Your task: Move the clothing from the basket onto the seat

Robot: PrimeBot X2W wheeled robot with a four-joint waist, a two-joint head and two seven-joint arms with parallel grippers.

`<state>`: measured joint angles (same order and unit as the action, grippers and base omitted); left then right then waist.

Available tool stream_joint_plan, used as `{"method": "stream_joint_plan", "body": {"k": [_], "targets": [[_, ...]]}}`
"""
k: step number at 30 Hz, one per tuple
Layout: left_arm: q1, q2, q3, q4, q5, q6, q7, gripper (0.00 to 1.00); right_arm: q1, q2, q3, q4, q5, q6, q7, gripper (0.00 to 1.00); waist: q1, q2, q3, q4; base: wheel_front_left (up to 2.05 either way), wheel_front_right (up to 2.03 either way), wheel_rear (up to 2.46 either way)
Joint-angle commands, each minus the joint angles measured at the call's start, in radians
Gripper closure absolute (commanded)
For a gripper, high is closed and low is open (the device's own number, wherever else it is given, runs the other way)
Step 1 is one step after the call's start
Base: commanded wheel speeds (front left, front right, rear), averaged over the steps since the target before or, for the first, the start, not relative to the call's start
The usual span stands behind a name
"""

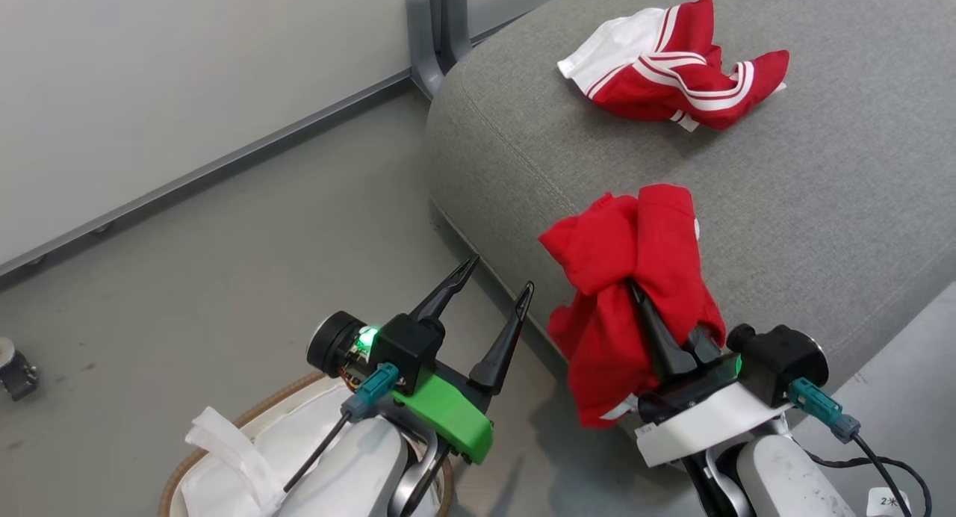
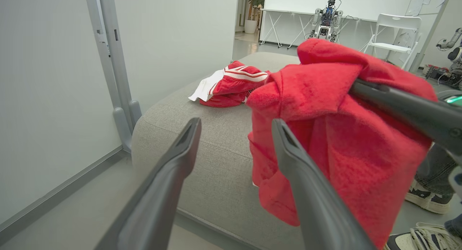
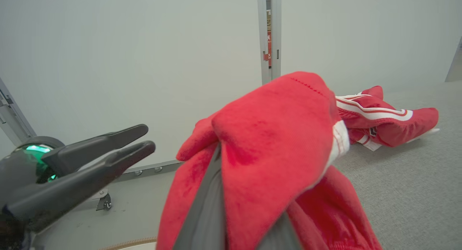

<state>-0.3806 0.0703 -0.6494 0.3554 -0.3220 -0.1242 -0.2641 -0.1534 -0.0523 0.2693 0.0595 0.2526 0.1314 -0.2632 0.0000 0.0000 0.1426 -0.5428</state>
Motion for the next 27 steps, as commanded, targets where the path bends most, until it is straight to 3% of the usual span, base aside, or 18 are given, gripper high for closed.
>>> {"method": "stream_joint_plan", "body": {"k": [1, 6, 16, 27], "targets": [[-0.005, 0.008, 0.002, -0.002, -0.008, -0.006, 0.0, 0.0, -0.011, 0.001, -0.005, -0.007, -0.02, -0.001, -0.002, 1.0, 0.0, 0.0, 0.021, -0.013, 0.08, 0.08, 0.08], [0.007, 0.034, 0.004, -0.009, 0.0, -0.006, 0.0, 0.0, -0.109, -0.026, -0.041, 0.018, -0.074, -0.001, -0.002, 1.0, 0.0, 0.0, 0.061, -0.012, 0.01, 0.01, 0.01], [0.013, 0.112, 0.038, -0.055, 0.032, 0.001, 0.0, 0.0, -0.508, -0.212, -0.094, 0.201, -0.101, -0.001, -0.002, 1.0, 0.0, 0.0, 0.198, -0.004, 0.0, 0.0, 0.0], [-0.041, 0.165, 0.017, -0.118, 0.047, -0.003, 0.016, 0.0, -0.892, -0.411, -0.21, 0.467, -0.173, -0.001, 0.063, 1.0, 0.0, 0.0, 0.35, 0.087, 0.0, 0.0, 0.0]]}}
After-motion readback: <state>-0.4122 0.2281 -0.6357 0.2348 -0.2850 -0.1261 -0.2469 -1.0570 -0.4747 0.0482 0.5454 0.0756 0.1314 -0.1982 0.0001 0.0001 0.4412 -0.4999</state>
